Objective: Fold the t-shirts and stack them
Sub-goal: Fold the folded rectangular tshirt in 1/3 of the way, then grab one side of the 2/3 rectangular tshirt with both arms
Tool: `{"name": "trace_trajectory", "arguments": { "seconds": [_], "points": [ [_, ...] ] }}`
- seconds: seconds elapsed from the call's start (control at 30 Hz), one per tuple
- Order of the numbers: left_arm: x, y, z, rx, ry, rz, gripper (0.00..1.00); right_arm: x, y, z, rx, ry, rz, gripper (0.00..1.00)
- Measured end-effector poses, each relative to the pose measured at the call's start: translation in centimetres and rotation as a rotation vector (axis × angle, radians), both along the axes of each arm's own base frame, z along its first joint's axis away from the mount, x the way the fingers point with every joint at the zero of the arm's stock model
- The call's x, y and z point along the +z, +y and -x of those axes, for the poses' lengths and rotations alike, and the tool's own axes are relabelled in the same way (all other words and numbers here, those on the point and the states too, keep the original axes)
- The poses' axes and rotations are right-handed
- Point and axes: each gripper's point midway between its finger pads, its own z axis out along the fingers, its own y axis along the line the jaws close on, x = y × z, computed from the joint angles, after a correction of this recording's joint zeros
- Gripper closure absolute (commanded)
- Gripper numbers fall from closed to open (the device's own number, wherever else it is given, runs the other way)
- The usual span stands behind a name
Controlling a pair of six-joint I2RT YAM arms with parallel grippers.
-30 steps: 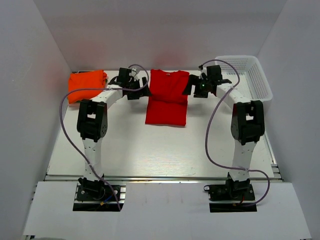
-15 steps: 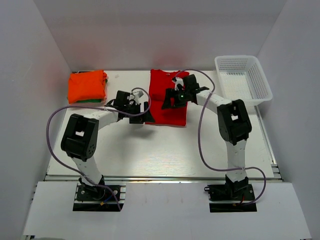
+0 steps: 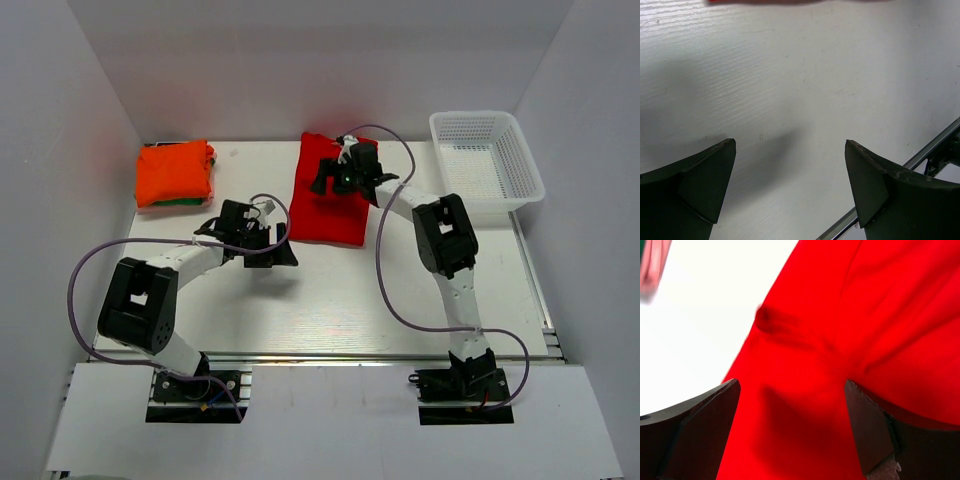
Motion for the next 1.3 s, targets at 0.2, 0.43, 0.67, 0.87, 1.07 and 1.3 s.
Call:
{"name": "trace_trajectory", "arguments": {
  "seconds": [0.2, 0.43, 0.67, 0.87, 1.07, 1.3],
  "points": [
    [-0.3, 0.4, 0.1, 0.013, 0.007, -0.021, 0.0, 1.5, -0.5, -4.8, -0.117, -0.095, -0.006, 0.1],
    [0.2, 0.9, -1.2, 0.045, -0.009, -0.049, 0.0, 1.9, -3.8, -1.7, -0.158, -0.071, 0.084, 0.1],
    [1.0, 1.0, -6.8, 0.108, -0.088, -0.091, 0.0, 3.8, -9.7, 9.6, -0.218, 0.008, 0.101, 0.1],
    [-2.2, 1.0, -9.4, 0.134, -0.053, -0.147, 0.08, 0.3, -11.0, 13.5, -0.228, 0.145, 0.121, 0.1],
    [-2.8, 0.8, -10.3, 0.139, -0.06, -0.163, 0.34, -3.2, -11.4, 15.3, -0.248, 0.266, 0.131, 0.11],
    [-3.2, 0.1, -10.9, 0.12, -0.077, -0.132, 0.47, -3.2, -10.9, 14.4, -0.286, 0.28, 0.035, 0.28]
  ]
}}
